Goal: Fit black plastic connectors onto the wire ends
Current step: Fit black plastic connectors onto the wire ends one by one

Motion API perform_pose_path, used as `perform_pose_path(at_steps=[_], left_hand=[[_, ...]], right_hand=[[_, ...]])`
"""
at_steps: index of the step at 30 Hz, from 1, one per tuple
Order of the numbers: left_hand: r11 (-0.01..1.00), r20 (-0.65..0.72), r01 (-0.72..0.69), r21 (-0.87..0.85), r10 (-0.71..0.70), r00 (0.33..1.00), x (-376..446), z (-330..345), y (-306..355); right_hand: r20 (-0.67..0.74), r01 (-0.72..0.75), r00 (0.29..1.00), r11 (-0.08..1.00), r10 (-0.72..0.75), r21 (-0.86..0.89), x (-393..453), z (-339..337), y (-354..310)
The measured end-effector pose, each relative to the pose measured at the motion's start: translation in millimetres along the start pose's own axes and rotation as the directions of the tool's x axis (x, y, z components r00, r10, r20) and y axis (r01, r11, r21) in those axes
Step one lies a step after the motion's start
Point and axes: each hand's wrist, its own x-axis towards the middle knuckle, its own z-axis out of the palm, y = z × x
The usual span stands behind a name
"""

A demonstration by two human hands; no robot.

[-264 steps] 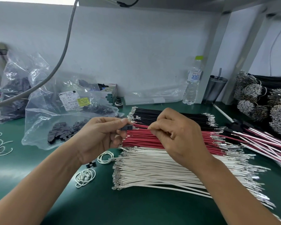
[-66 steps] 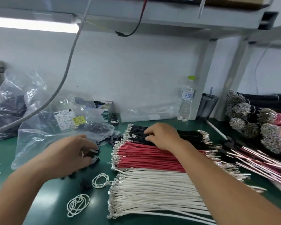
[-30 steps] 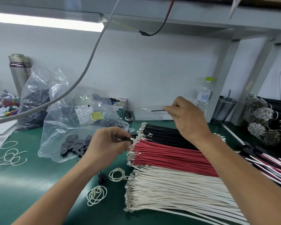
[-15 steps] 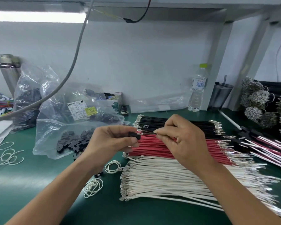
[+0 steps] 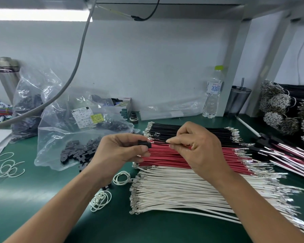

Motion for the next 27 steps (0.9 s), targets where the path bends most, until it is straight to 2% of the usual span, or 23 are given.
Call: perform_pose_path(at_steps=[10,17,19,24,27], left_hand=[[0.999,0.037,0.011,-0.035,-0.010,0.999,0.7,0.0,-2.2],[0.995,0.071,0.038,-0.097,-0.031,0.997,1.4,1.4,-4.3],[0.998,0.066,0.000,-0.057,0.004,0.998,0.0,3.6,-4.8],[0.974,-0.013,-0.117,0.194,0.122,0.992,-0.4,6.7,-6.7],[0.986,0.042,-0.076,0.150,0.071,0.997,-3.0,6.0,-5.9]], right_hand=[[-0.026,0.015,1.000,1.000,-0.015,0.015,1.3,-2.8,-3.2],[0.019,-0.011,1.000,0.998,0.010,0.060,2.9,-8.7,-3.9],[0.053,-0.028,0.998,0.998,0.026,0.051,2.5,-7.1,-2.8],[0.095,-0.012,0.995,1.000,0.010,0.026,-1.7,2.2,-6.5],[0.129,-0.081,0.990,0.987,0.063,0.140,-2.6,6.7,-7.7]])
